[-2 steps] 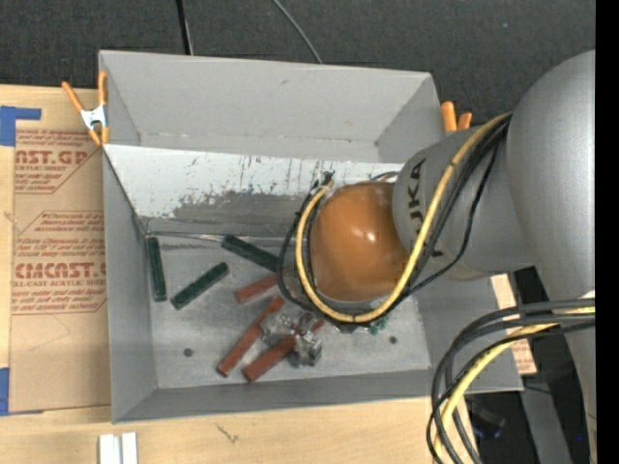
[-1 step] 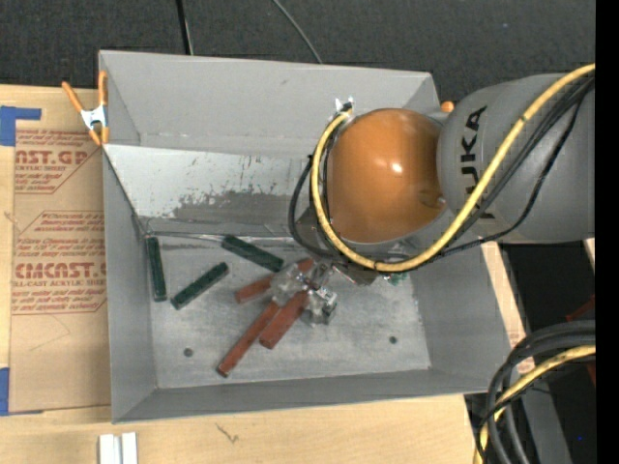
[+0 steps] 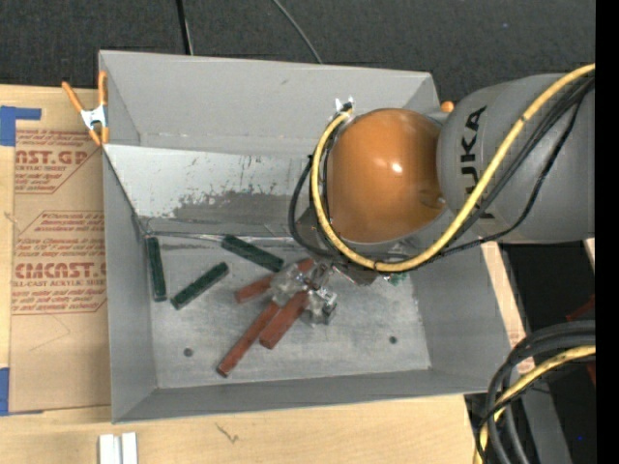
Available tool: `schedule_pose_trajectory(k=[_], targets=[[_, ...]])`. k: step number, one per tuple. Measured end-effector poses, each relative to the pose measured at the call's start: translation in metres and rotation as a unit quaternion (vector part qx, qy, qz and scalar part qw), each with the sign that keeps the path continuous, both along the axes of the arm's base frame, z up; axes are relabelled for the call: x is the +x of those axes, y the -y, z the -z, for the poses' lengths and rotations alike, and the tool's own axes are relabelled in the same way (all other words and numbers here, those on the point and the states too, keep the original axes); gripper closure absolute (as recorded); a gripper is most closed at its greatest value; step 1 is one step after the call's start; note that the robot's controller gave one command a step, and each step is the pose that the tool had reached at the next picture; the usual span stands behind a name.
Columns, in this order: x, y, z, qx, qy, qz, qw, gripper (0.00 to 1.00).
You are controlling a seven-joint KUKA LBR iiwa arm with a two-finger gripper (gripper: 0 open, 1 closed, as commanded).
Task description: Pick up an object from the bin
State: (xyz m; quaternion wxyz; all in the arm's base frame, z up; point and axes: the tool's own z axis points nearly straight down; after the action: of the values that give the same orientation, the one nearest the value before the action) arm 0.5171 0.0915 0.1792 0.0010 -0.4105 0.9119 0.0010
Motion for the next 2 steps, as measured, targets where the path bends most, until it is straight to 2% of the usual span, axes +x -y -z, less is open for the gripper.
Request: schedule_pose_trajectory(k=[2], targets=[[-0.0011,-0.0019,-0.0093,-0.001,-0.0023,0.005,1.0000,1.00]])
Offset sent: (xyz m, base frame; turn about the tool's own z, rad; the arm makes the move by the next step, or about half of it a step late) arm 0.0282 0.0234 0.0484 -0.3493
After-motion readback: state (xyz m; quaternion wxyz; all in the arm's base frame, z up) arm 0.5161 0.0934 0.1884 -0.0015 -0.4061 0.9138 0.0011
